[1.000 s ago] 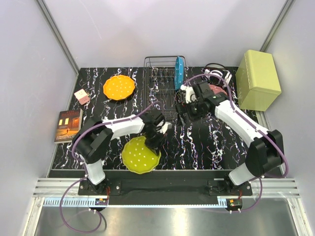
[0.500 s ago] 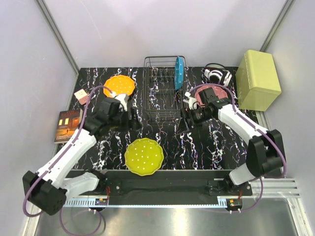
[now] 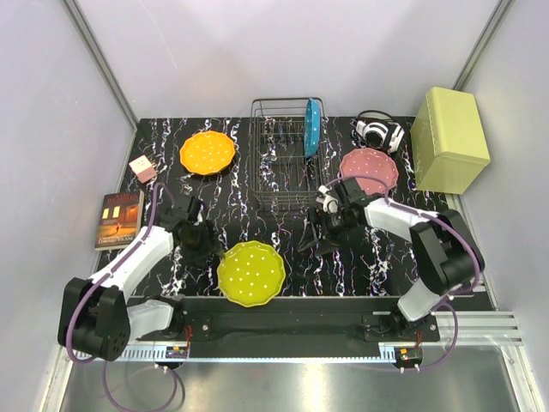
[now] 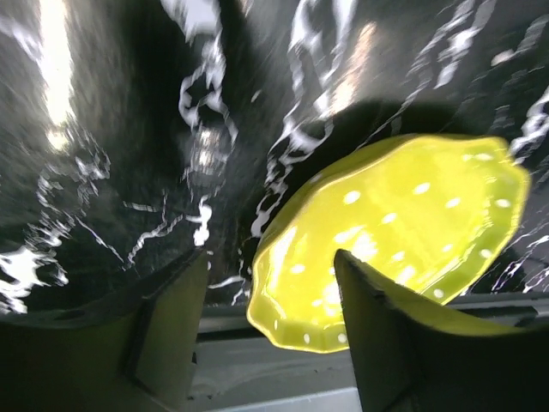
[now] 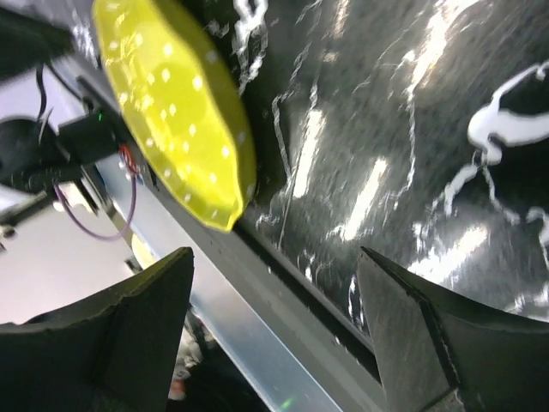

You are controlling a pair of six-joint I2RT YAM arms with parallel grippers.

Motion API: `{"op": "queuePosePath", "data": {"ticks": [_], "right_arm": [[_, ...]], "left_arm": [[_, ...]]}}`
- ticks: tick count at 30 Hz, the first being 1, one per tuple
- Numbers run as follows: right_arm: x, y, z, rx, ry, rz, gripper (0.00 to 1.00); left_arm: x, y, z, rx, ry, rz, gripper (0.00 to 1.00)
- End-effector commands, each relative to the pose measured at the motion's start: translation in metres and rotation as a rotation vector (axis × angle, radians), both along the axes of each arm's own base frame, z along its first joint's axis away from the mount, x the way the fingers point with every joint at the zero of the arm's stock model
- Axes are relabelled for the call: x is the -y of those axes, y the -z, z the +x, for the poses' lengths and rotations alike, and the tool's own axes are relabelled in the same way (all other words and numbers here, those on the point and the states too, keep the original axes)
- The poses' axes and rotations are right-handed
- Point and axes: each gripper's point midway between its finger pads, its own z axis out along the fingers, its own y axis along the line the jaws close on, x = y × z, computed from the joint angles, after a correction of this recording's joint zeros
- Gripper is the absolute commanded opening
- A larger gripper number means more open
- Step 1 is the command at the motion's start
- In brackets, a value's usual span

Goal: Load the plates into the dish rack

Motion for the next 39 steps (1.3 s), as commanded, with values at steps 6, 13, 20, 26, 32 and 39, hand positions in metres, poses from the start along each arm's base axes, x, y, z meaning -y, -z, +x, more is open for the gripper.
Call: {"op": "queuePosePath", "data": {"ticks": [6, 13, 20, 26, 32, 39], "right_arm": [[-0.030, 0.041, 0.012, -0.132, 0.122, -0.009, 0.82], [-0.026, 0.047, -0.015, -0.128, 0.128, -0.044, 0.80], [-0.011, 0.033, -0.023, -0.046, 0.168, -0.076, 0.79], [-0.014, 0.030, -0.015, 0.001, 0.219, -0.030, 0.78], [-0.031, 0.021, -0.010, 0.004, 0.218, 0.103, 0.65], [-0.034, -0.007, -0.008, 0.109, 0.208, 0.199, 0.41]], "left_arm": [[0.024, 0.026, -0.051, -0.185, 0.039, -0.135, 0.30], [0.051, 0.039, -0.046, -0.221, 0.058, -0.248, 0.02], [0.080, 0.025, -0.018, -0.142, 0.162, -0.314, 0.00], [0.121, 0.016, -0.004, -0.115, 0.290, -0.394, 0.00], [0.140, 0.024, -0.005, -0.144, 0.346, -0.440, 0.00], [0.152, 0.028, -0.016, -0.170, 0.396, -0.501, 0.00]]}}
